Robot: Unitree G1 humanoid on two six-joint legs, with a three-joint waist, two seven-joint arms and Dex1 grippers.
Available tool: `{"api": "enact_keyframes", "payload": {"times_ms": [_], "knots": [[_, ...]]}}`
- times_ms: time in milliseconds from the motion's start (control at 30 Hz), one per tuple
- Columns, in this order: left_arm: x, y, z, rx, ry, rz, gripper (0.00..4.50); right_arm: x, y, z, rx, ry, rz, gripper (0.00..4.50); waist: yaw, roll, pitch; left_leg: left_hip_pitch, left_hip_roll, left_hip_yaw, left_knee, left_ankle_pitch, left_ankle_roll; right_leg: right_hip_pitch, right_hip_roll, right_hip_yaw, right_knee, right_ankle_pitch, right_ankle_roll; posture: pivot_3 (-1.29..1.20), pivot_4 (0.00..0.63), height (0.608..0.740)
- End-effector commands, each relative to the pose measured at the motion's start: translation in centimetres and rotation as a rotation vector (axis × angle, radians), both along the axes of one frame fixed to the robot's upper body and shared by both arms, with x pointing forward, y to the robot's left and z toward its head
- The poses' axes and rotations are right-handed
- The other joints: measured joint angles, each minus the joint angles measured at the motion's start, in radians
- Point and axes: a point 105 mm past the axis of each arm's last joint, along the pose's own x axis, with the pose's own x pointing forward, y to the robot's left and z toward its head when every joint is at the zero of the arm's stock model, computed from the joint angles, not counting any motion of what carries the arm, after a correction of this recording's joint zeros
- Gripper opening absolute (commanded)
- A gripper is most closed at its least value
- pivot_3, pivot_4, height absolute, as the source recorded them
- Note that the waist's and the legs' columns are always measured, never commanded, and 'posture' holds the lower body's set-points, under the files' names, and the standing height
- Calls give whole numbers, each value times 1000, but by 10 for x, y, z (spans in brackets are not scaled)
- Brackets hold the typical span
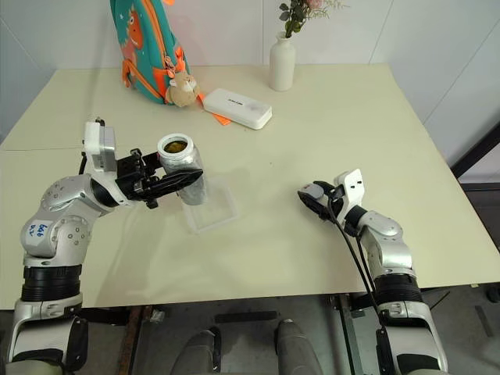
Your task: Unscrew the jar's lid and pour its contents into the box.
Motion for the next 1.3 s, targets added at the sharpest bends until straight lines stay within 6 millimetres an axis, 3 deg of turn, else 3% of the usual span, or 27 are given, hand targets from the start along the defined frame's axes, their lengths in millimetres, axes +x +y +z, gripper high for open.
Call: {"api": "enact_keyframes", "payload": {"times_ms": [33,133,267,400,533,800,1000,1133,1300], "knots": [[-2,8,15,-27,-41,20,2199,-1,-4,27,30,-74,28,3939,1,0,0,0,0,0,0,0,0,0,0,0,0,0,0,0,150,740],[0,13,17,-35,-38,44,2199,-5,-1,50,28,-123,76,4464,1,0,0,0,0,0,0,0,0,0,0,0,0,0,0,0,150,740],[6,31,15,31,-53,107,2199,-33,29,93,-20,-147,326,4464,0,1,1,0,0,0,1,0,-1,0,0,0,1,0,0,0,150,740],[18,52,10,137,-20,193,2199,-62,52,117,-120,-178,500,4464,2,1,1,1,0,-2,0,0,-1,0,1,-1,3,-1,-1,0,150,740],[31,63,7,203,-22,264,2199,-76,68,131,-198,-250,553,4464,6,1,1,0,0,-2,0,0,-1,0,1,-1,1,-1,-1,0,150,740],[45,53,-24,416,-42,369,2199,-84,76,128,-237,-259,573,4464,28,1,1,-1,0,-1,-1,0,-1,-1,1,-1,-2,-1,-1,0,150,740],[51,40,1,404,-256,464,2199,-80,72,124,-218,-241,535,4464,31,1,1,-1,0,-1,0,0,-1,-1,1,-1,-1,-1,-1,0,150,740],[55,36,12,527,-488,565,2199,-77,70,120,-211,-230,514,4464,30,1,1,-1,0,-1,0,0,0,-1,1,-1,0,-1,-1,0,150,740],[58,31,12,860,-977,637,2199,-74,70,117,-195,-225,490,4464,30,1,1,-1,0,0,0,0,-1,-1,1,0,-1,-1,-1,0,150,740]]}}
